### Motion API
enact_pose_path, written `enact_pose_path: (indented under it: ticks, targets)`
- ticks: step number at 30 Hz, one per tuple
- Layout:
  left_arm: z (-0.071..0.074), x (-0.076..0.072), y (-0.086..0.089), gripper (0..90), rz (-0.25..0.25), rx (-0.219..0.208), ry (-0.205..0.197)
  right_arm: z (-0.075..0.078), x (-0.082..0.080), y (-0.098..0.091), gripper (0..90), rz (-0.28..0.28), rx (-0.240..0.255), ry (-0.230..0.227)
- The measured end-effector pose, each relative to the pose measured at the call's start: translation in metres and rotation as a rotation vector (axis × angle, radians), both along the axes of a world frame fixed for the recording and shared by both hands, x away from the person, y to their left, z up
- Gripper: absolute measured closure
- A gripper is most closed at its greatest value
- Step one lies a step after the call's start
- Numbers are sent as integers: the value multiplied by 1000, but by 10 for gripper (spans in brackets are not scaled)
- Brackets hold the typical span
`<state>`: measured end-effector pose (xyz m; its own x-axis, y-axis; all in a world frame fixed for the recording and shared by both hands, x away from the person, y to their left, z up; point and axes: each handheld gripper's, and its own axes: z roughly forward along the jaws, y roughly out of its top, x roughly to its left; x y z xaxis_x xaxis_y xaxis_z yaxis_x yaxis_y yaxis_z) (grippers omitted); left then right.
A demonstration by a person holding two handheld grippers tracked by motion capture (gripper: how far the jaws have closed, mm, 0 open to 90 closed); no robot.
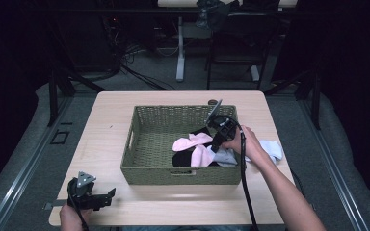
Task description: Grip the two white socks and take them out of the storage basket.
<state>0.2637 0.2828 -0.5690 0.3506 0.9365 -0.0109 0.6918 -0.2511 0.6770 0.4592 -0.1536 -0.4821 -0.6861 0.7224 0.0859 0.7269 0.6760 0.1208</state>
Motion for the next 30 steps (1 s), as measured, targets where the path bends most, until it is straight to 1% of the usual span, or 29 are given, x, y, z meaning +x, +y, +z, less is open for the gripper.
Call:
enact_pose_path:
  ticks: [1,2,3,4,5,6,8,9,10,12,13,14,16,17,18,20,21,22,23,25,26,27,28,29,30]
  targets:
    - [0,0,0,1,0,-1,1,-2,0,-1,595,-12,4,-3]
    - [0,0,0,1,1,-1,1,-1,1,-2,681,-7,-17,6]
    - [0,0,0,1,0,-1,1,-1,2,-3,738,-1,-28,13]
    - [0,0,0,1,0,-1,1,-1,2,-3,738,-1,-28,13]
    - [0,0,0,1,0,0,1,-1,2,-4,815,-13,-12,12]
    - [0,0,0,1,0,0,1,0,2,-4,832,-13,-11,16]
    - [0,0,0,1,-1,1,0,2,2,-5,841,-12,-12,19]
    - [0,0,0,1,-1,-1,1,3,1,-5,846,-17,3,12]
    - [0,0,0,1,-1,-1,1,7,1,-6,851,-16,11,16]
    - [0,0,0,1,0,1,2,10,0,-6,853,-23,18,12]
    - [0,0,0,1,-1,0,1,15,-1,-7,854,-14,25,0]
    - [0,0,0,1,-2,1,1,19,-1,-7,855,-8,29,2]
    - [0,0,0,1,-2,1,1,22,-2,-7,856,-12,38,-3]
    - [0,0,0,1,-3,0,2,25,-2,-7,857,-3,43,-9]
    - [0,0,0,1,-3,0,2,29,-3,-7,858,-8,58,-15]
    - [0,0,0,1,-3,0,2,35,-4,-6,858,1,64,-22]
    - [0,0,0,1,-4,-2,2,42,-3,-6,858,16,61,-32]
    - [0,0,0,1,-4,-1,2,42,-3,-6,858,16,61,-32]
    - [0,0,0,1,-4,-1,2,47,-4,-5,858,13,75,-38]
    - [0,0,0,1,-2,-3,1,49,-4,-5,858,11,83,-42]
    - [0,0,0,1,-2,-2,1,52,-4,-5,858,14,88,-46]
    - [0,0,0,1,-3,-2,2,58,-4,-4,858,21,89,-55]
    - [0,0,0,1,-3,-2,2,58,-4,-4,858,21,89,-55]
    - [0,-1,0,1,-2,-2,1,63,-4,-3,858,20,95,-59]
    - [0,-1,0,1,-2,-2,1,63,-4,-3,858,20,95,-59]
